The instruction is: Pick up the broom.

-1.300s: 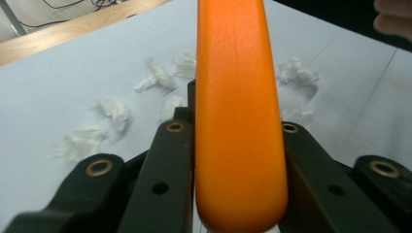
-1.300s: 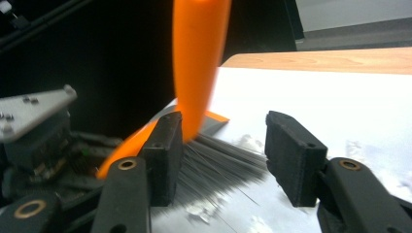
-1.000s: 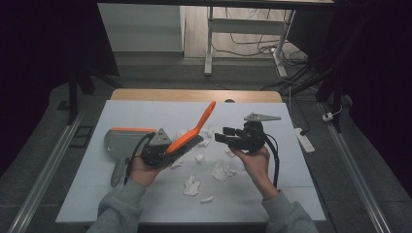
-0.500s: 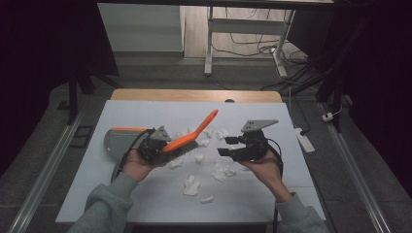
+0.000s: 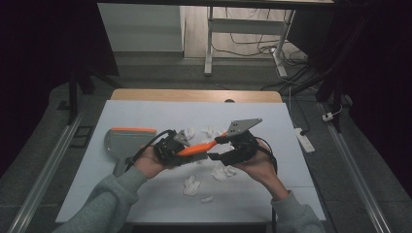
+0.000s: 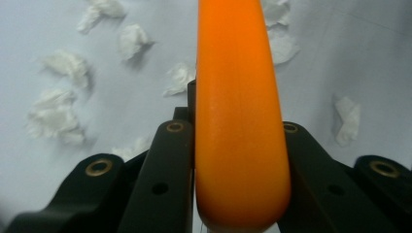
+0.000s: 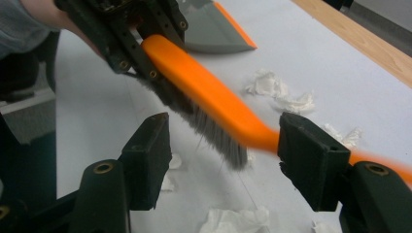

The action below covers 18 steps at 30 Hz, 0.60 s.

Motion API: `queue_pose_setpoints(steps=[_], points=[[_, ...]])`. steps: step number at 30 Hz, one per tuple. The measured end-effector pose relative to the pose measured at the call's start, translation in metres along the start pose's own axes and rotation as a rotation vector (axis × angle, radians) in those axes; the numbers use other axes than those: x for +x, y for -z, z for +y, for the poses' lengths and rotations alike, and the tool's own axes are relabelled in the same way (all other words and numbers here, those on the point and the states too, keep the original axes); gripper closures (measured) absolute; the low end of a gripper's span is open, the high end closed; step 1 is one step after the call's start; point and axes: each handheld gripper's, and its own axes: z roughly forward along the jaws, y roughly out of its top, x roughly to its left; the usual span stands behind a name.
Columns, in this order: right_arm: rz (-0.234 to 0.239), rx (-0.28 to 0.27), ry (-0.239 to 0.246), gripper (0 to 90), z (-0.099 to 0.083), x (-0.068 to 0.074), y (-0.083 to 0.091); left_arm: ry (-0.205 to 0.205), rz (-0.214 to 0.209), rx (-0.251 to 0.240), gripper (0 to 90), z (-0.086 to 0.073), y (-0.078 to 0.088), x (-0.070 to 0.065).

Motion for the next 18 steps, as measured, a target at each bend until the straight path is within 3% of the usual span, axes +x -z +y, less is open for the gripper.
queue_pose_setpoints(steps=[2,7,15,18], points=[[0.001,0.035,0.027,39.2,0.001,0.000,-0.003,-0.038,-0.018,0.018,78.2,0.005,-0.003,-0.007],[0.015,0.112,0.078,38.3,0.001,0.002,-0.011,-0.079,-0.018,0.041,78.2,0.011,-0.006,-0.015],[0.040,0.216,0.106,43.2,-0.004,0.001,-0.021,-0.107,-0.020,0.044,78.2,0.012,-0.004,-0.020],[0.037,0.258,0.129,47.6,-0.005,0.003,-0.027,-0.118,-0.041,0.044,78.2,0.012,-0.005,-0.022]])
